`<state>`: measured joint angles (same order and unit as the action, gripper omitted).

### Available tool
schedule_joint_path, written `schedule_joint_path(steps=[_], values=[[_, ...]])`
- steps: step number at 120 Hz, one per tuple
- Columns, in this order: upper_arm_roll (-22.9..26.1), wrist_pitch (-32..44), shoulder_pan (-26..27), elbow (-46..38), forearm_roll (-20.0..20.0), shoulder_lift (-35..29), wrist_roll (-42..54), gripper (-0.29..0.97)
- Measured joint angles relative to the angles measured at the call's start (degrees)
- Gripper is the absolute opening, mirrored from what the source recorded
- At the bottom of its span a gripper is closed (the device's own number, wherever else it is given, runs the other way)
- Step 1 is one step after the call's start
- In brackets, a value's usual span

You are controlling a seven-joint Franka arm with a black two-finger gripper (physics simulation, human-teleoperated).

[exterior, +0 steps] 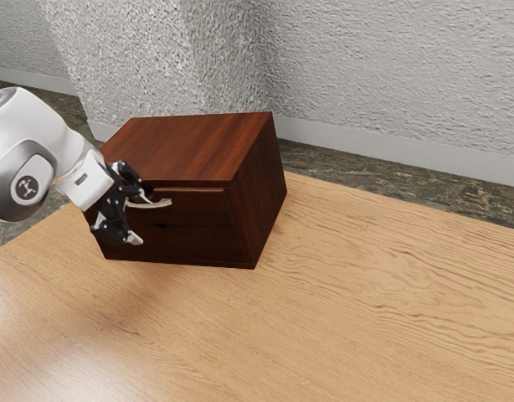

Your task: Pull the drawer handle with one arm to open the drawer

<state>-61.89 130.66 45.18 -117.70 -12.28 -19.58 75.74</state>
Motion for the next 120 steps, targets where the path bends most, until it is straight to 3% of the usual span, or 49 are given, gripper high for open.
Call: schedule_joint_path(steps=[27, 60, 73, 120], values=[[3.9, -0.2, -4.2, -0.2, 0.4, -1.0, -0.1, 0.33], [4.7, -0.4, -5.0, -1.0, 0.9, -1.4, -0.3, 0.29], [10.1, -0.6, -10.8, -2.5, 1.0, -2.4, -0.4, 0.23], [17.5, -0.4, -18.7, -7.5, 1.1, -6.0, -0.8, 0.21]])
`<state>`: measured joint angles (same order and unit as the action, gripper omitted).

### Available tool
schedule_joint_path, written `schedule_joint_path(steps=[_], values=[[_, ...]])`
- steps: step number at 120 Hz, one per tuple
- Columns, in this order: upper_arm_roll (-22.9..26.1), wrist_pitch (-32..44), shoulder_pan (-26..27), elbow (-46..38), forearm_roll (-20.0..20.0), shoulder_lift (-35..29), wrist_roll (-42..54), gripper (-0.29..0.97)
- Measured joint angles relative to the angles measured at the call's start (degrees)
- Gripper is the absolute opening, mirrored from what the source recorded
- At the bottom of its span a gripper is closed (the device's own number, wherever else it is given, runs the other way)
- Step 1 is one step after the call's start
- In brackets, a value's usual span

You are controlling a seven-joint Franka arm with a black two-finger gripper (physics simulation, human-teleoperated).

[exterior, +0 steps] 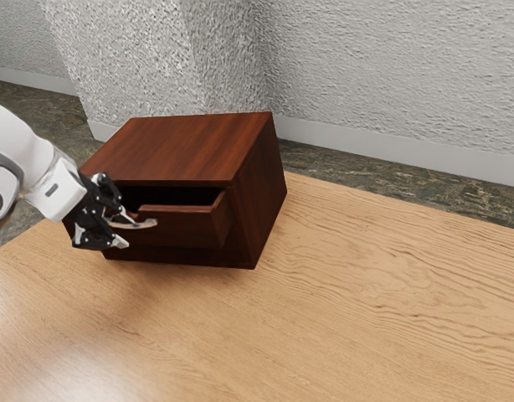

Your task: Pull the drawer handle with one arm to open the drawer

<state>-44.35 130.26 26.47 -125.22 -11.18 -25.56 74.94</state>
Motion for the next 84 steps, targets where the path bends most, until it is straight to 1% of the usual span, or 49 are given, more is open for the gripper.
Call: schedule_joint_path(steps=[19, 30, 45, 84], values=[[2.8, 0.2, -3.1, -2.1, 0.0, -1.5, -0.2, 0.21], [5.7, 0.2, -5.8, -3.2, 0.0, -1.9, -0.3, 0.2], [8.1, 0.3, -8.1, -4.5, 0.0, -2.8, -0.6, 0.2], [13.0, 0.3, -13.7, -8.5, 0.0, -6.5, -1.0, 0.19]])
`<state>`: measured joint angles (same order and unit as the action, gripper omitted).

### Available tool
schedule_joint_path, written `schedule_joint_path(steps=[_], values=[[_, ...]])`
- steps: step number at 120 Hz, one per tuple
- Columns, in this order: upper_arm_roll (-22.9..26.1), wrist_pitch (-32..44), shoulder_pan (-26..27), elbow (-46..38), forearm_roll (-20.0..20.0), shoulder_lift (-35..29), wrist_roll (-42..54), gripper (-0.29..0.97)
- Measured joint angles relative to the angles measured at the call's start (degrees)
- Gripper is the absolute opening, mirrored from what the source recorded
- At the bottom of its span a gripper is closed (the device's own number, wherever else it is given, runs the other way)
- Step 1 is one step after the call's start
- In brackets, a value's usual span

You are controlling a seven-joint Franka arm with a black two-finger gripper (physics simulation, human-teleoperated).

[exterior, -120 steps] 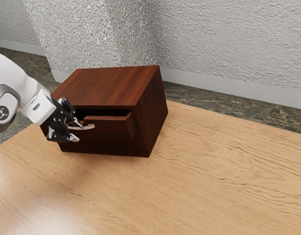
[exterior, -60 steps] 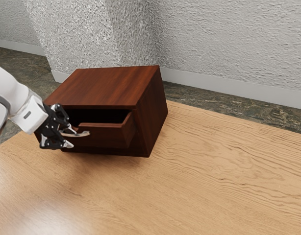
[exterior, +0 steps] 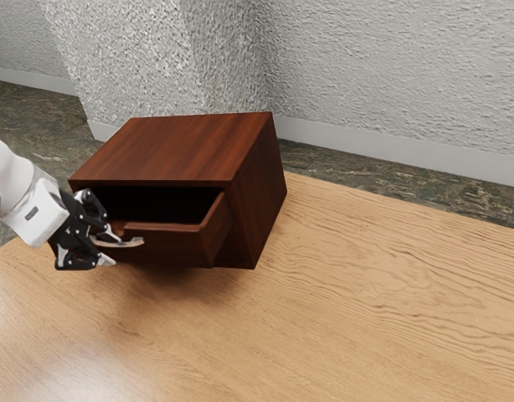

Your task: Pull the drawer handle with one arm to open the drawer

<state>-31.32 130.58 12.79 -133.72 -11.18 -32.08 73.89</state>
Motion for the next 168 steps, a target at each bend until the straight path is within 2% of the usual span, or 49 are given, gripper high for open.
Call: schedule_joint_path(steps=[34, 58, 102, 168], values=[[5.9, 0.2, -5.5, -3.3, 0.2, -2.3, -0.6, 0.18], [6.9, 0.2, -7.4, -5.8, 0.3, -4.9, -1.1, 0.19], [13.3, 0.2, -11.9, -8.2, 1.8, -7.1, -1.9, 0.17], [15.9, -0.3, -16.4, -13.7, 2.6, -13.4, -2.4, 0.21]])
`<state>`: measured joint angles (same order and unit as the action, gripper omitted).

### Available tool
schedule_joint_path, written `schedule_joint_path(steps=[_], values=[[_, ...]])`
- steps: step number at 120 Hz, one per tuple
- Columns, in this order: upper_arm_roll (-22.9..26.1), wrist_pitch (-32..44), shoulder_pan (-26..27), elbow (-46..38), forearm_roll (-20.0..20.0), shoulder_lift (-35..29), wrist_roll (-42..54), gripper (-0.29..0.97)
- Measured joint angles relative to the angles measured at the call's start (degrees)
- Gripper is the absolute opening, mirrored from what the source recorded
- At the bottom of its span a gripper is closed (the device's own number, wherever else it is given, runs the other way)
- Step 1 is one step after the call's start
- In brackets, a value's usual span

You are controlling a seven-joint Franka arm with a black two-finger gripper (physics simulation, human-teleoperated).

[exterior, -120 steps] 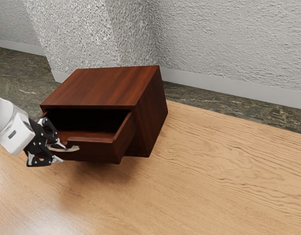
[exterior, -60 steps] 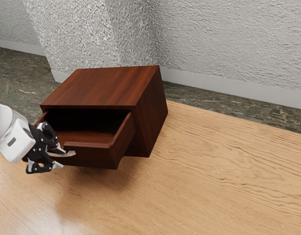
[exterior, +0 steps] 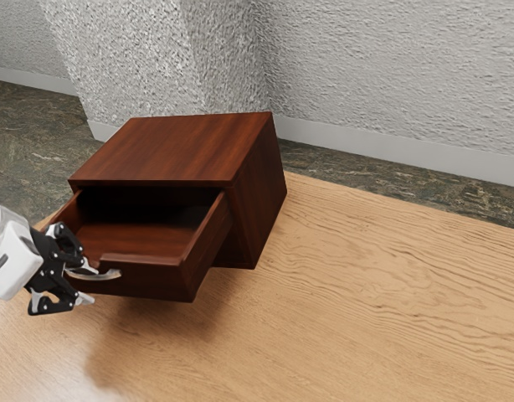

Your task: Pull the drawer handle with one arm to open the drawer

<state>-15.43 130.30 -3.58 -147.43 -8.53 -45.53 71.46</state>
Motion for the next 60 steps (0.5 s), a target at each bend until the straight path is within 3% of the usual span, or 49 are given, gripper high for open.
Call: schedule_joint_path(steps=[8, 24, 48, 54, 60], values=[[0.4, 0.0, -0.2, -0.1, 0.3, -0.2, 0.0, 0.21], [1.4, -0.2, -0.8, 0.0, 0.7, -0.9, 0.0, 0.33], [16.7, -7.3, -7.0, 5.5, 5.7, -11.9, -0.4, 0.48], [20.3, -11.4, -3.9, 11.8, 6.7, -11.2, -2.8, 0.52], [21.1, -15.5, 3.7, 17.6, 5.6, -7.0, -6.8, 0.56]])
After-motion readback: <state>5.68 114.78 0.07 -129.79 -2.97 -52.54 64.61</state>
